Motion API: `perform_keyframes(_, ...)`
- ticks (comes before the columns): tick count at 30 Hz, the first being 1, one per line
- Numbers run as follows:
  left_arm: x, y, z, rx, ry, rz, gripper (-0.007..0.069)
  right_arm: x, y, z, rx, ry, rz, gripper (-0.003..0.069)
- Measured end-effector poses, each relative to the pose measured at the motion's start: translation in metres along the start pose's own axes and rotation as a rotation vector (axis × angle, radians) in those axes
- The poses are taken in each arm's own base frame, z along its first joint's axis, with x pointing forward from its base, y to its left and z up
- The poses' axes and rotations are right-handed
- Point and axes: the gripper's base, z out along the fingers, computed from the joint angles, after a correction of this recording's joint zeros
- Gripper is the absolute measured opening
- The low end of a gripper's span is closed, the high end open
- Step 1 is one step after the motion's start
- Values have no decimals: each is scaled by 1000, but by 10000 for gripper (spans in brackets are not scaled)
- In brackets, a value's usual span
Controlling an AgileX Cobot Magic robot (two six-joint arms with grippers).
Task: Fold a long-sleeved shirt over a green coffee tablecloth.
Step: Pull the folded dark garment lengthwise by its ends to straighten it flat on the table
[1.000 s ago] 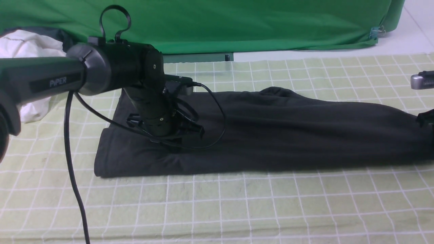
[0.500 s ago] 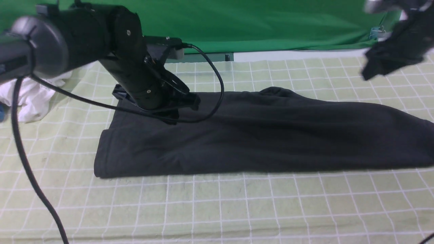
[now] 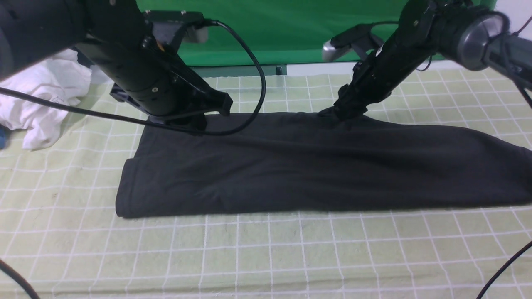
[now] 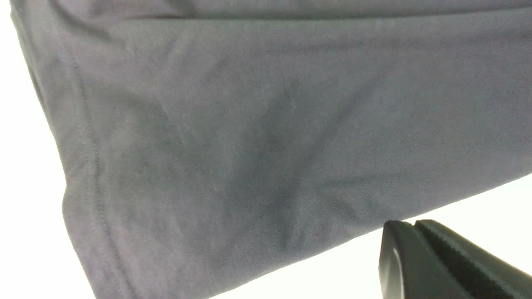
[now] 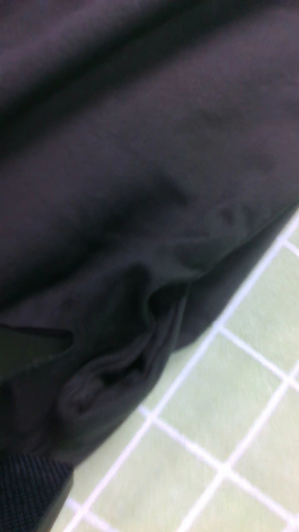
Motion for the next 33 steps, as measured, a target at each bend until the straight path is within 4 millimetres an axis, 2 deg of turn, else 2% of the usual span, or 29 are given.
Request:
perform_keyframes(12,-1,1,-3,-10,-21,-5,11,2,3,13,-13,25,-9,346)
perform_keyframes(14,-1,1,-3,-10,-21,-8,11,4,2,18,-17,37,-7,317)
perform_keyframes(16,-1,1,-3,-10,-21,-8,11,5,2,21,-19,39,-5,176)
perform_keyframes(18,-1,1,-3,-10,-21,-8,11,3,2,19,-16,30,-6,73)
perform_keyframes(20,-1,1,-3,-10,-20,-8,11,0,1,16,-4,22,-15,40)
perform_keyframes(28,-1,1,-3,-13,-20,-7,11,-19,-4,-8,49,-40,-55,33)
perform_keyframes(32,0,1,-3,-14,-17,-5,11,-20,-5,-7,58,-52,-56,53)
perform_keyframes(33,0,1,-3,-14,-15,-5,11,-20,-6,-4,67,-55,-60,94)
